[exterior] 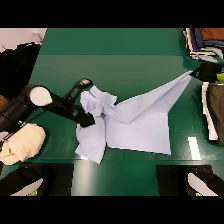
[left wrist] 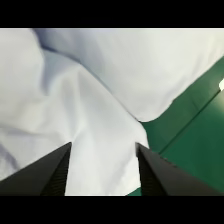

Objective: Fold the shirts.

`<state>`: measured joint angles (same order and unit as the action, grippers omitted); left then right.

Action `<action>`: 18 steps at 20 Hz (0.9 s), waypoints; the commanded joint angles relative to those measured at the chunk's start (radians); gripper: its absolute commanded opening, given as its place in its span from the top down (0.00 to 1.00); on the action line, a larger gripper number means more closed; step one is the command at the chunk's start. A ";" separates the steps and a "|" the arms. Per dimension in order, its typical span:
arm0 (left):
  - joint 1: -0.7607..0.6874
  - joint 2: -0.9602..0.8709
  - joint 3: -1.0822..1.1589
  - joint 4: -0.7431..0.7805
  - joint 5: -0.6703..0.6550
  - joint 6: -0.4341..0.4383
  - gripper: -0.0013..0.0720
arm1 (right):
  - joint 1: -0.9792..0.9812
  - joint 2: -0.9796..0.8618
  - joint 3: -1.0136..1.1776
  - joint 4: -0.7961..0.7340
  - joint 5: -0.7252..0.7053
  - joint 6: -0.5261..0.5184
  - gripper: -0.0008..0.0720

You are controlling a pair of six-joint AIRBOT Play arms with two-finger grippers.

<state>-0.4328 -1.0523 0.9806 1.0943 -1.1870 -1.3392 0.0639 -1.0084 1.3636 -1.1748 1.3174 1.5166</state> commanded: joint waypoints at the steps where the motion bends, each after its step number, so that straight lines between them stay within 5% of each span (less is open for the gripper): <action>1: 0.135 -0.001 0.052 0.024 0.053 -0.023 0.31 | -0.040 0.052 -0.026 0.004 -0.007 0.002 0.97; 6: 0.280 -0.151 0.052 -0.040 0.220 -0.048 0.31 | -0.041 0.053 -0.026 0.005 -0.005 0.002 0.97; 10: 0.280 -0.361 0.064 -0.222 0.383 0.072 0.31 | -0.040 0.042 -0.026 0.005 -0.001 0.003 0.97; 18: 0.280 -0.539 0.220 -0.258 0.383 0.144 0.32 | -0.040 0.042 -0.026 0.005 -0.003 0.004 0.97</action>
<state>-0.1551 -1.5509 1.1645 0.8558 -0.8196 -1.2175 0.0246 -0.9665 1.3376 -1.1702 1.3155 1.5200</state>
